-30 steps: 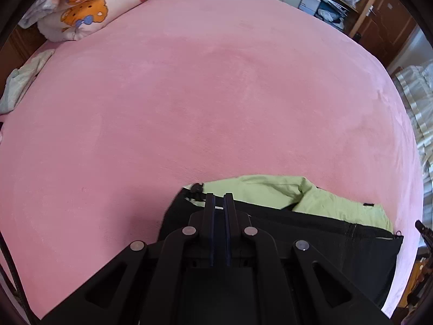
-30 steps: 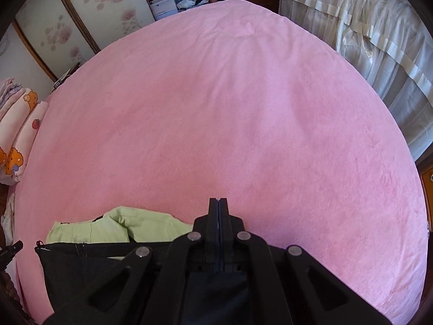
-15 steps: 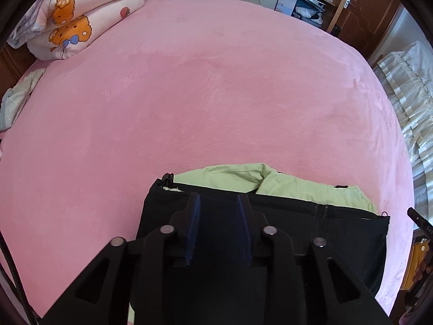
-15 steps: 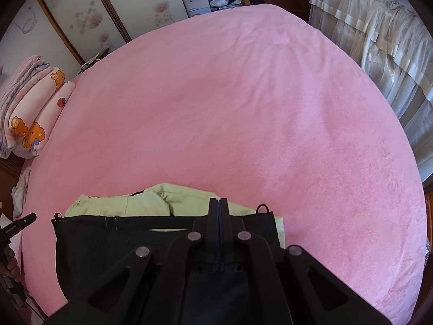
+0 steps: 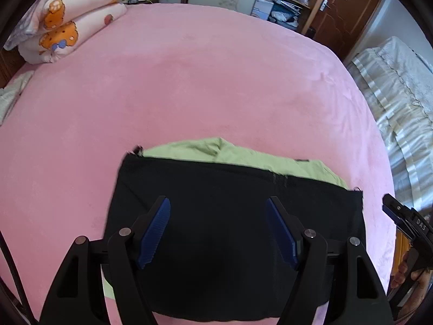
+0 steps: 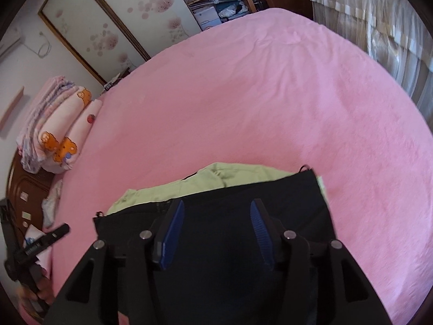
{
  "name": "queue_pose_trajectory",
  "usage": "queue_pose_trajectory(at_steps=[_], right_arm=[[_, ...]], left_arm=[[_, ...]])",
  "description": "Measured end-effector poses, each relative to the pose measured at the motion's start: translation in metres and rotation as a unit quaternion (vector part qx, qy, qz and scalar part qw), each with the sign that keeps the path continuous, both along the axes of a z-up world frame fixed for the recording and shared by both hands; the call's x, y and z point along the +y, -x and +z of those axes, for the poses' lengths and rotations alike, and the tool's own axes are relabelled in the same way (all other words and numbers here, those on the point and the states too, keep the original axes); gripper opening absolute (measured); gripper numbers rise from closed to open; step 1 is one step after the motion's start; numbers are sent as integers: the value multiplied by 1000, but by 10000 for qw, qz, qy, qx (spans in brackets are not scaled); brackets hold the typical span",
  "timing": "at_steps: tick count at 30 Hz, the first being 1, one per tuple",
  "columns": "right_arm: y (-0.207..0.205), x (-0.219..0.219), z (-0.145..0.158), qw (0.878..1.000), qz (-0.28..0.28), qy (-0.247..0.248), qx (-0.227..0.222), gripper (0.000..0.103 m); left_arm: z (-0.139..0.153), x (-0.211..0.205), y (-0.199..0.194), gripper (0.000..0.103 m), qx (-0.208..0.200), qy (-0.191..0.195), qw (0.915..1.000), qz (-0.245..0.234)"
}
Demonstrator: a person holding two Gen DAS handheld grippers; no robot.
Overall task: Fold large clothes
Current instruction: 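Open both grippers and press down on the black fabric of the bundle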
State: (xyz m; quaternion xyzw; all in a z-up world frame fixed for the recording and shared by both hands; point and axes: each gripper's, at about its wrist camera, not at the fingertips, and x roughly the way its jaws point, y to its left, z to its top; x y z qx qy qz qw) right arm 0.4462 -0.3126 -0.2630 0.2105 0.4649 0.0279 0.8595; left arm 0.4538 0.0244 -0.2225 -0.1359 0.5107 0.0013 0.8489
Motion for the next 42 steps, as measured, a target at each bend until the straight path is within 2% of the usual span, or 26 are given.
queue_pose_trajectory(at_steps=[6,16,17,19,20,22,23,25,27,28,31,33,36,39,42], right_arm=[[29,28,-15,9996,122,-255,43,52],[100,96,-55,9930,1080,-386,274,51],[106,102,-58,9920,1172,-357,291,51],[115,113,-63,9895,1382,-281,313,50],[118,118,-65,9884,1471,-186,320,44],[123,129,-72,9852,1679,43,354,36],[124,133,-74,9835,1768,105,378,28],[127,139,-79,9808,1906,156,390,18],[126,145,-83,9778,2055,196,354,16],[126,149,-85,9760,2140,232,321,10],[124,159,-91,9704,2370,369,272,5],[124,167,-95,9672,2484,476,223,0],[123,174,-104,9625,2595,733,295,0],[121,174,-115,9615,2616,717,438,0],[115,174,-126,9611,2581,749,632,0]], left_arm=[[-13,-32,38,72,-75,309,9989,-350],[-56,-67,104,71,187,776,9944,-696],[-60,-69,107,69,224,826,9938,-716],[-70,-74,112,55,295,880,9929,-749],[-75,-75,112,53,343,864,9928,-761],[-84,-80,112,40,474,827,9918,-852],[-88,-81,111,38,517,831,9912,-895],[-96,-86,108,24,599,836,9895,-1012],[-104,-93,106,16,718,777,9874,-1181],[-108,-96,103,11,754,765,9866,-1229],[-116,-102,101,6,830,926,9837,-1301],[-122,-106,99,2,913,893,9835,-1280],[-133,-107,96,2,1068,838,9823,-1292],[-146,-107,94,2,1220,884,9811,-1213],[-158,-104,95,2,1316,759,9825,-1077]])
